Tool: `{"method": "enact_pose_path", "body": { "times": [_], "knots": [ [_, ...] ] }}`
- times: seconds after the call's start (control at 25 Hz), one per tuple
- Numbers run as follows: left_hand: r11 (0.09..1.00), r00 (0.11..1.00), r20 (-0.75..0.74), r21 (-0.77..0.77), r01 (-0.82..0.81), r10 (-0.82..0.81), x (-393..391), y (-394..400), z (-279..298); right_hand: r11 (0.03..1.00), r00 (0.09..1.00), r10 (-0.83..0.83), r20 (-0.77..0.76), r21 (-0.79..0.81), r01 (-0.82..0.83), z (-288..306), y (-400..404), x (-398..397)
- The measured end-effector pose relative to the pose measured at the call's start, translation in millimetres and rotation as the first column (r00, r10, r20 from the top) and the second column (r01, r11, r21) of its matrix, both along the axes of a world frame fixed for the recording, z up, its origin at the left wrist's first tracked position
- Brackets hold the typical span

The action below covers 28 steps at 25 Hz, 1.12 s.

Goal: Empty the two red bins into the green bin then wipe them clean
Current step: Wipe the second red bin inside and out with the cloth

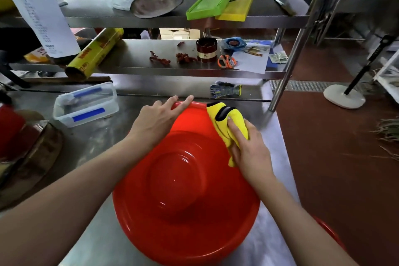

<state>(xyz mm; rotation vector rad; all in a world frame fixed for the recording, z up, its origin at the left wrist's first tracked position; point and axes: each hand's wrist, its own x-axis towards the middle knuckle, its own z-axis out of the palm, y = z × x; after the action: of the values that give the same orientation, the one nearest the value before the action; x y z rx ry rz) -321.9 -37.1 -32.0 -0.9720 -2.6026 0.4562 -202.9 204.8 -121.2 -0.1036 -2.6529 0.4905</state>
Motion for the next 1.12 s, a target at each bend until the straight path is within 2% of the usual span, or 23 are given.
{"method": "enact_pose_path", "body": {
  "times": [0.28, 0.4, 0.52, 0.76, 1.0, 1.12],
  "knots": [
    [0.999, 1.0, -0.001, 0.054, -0.006, 0.006, -1, 13, 2, 0.986, 0.989, -0.102, 0.11, -0.12, 0.115, -17, 2, 50],
    [0.995, 1.0, 0.01, 0.091, -0.028, 0.028, -2, 6, -1, 0.956, 0.975, -0.151, 0.164, -0.227, 0.186, -21, -12, 72],
    [0.993, 0.999, 0.02, 0.118, -0.032, 0.03, -8, -3, -4, 0.938, 0.962, -0.189, 0.196, -0.253, 0.236, -20, -23, 82],
    [0.982, 0.998, 0.056, 0.188, -0.026, 0.016, -13, -3, -6, 0.973, 0.981, -0.114, 0.157, -0.181, 0.142, -13, -12, 58],
    [0.981, 1.0, -0.014, 0.193, 0.013, -0.01, -2, -1, -6, 0.999, 0.999, -0.024, 0.022, 0.036, 0.023, 1, -10, -9],
    [0.984, 0.999, -0.034, 0.173, 0.031, -0.026, 8, 5, -3, 0.997, 0.999, 0.052, -0.016, 0.064, -0.051, 19, -25, -40]
  ]
}}
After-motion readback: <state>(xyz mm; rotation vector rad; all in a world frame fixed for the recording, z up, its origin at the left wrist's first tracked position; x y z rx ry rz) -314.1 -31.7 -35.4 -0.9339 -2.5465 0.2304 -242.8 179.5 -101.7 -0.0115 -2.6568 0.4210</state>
